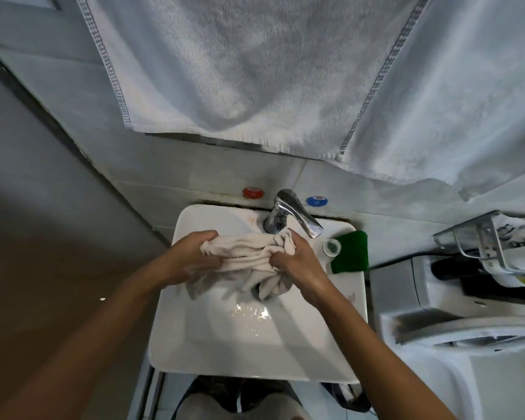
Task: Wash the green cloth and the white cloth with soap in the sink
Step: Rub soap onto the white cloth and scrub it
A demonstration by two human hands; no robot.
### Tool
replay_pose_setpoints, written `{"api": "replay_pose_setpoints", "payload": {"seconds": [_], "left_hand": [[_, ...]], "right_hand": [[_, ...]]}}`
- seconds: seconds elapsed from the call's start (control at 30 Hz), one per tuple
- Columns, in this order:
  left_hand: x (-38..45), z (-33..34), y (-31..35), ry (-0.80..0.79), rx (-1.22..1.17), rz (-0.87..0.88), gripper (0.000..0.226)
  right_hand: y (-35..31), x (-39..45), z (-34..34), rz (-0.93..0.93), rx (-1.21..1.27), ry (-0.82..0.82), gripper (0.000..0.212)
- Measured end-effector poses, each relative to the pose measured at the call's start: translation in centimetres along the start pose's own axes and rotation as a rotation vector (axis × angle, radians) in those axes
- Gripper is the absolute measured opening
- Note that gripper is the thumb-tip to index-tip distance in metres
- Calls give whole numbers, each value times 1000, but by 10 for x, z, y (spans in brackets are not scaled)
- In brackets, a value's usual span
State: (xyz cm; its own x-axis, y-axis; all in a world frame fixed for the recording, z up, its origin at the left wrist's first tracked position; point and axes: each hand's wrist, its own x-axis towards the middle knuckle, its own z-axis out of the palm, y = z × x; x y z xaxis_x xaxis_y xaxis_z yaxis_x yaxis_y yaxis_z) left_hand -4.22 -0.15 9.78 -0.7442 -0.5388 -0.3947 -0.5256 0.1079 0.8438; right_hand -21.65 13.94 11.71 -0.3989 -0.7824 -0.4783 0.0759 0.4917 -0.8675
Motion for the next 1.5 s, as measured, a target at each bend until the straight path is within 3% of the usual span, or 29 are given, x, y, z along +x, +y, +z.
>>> {"api": "replay_pose_setpoints", "payload": {"seconds": [0.17, 0.27, 0.33, 0.4, 0.47, 0.53, 0.6, 0.77, 0.93, 1.07, 1.2, 1.33, 1.4, 1.5], "left_hand": [[-1, 26, 10, 209, -191, -64, 29], [-7, 46, 26, 311, -161, -3, 31], [-8, 59, 36, 408, -72, 37, 21], [-5, 70, 47, 560, -62, 73, 26], [3, 72, 56, 703, -143, 81, 33], [17, 63, 54, 804, -267, 48, 38], [23, 61, 50, 825, -238, 71, 37], [8, 97, 68, 801, -260, 175, 33], [29, 73, 55, 898, -209, 139, 33], [16, 102, 66, 865, -233, 194, 32], [41, 64, 58, 907, -314, 116, 38], [17, 96, 74, 848, -192, 204, 37], [17, 93, 80, 864, -234, 219, 37], [38, 57, 72, 917, -371, 138, 42]], "right_hand": [[2, 3, 15, -22, 132, 51, 25], [-8, 2, 24, -21, 274, 71, 12], [-17, 6, 30, 42, 328, 116, 21], [-24, 12, 41, 99, 354, 225, 26], [-26, 10, 56, 94, 374, 336, 22], [-25, 1, 68, 45, 336, 343, 26], [-28, -3, 68, 27, 312, 320, 27], [-40, 21, 51, 166, 437, 472, 16], [-31, 4, 60, 134, 294, 327, 23], [-41, 28, 48, 143, 323, 491, 20], [-34, 5, 68, 135, 322, 373, 22], [-46, 30, 42, 126, 324, 482, 22], [-49, 26, 46, 113, 366, 492, 20], [-47, 0, 66, 48, 332, 381, 25]]}}
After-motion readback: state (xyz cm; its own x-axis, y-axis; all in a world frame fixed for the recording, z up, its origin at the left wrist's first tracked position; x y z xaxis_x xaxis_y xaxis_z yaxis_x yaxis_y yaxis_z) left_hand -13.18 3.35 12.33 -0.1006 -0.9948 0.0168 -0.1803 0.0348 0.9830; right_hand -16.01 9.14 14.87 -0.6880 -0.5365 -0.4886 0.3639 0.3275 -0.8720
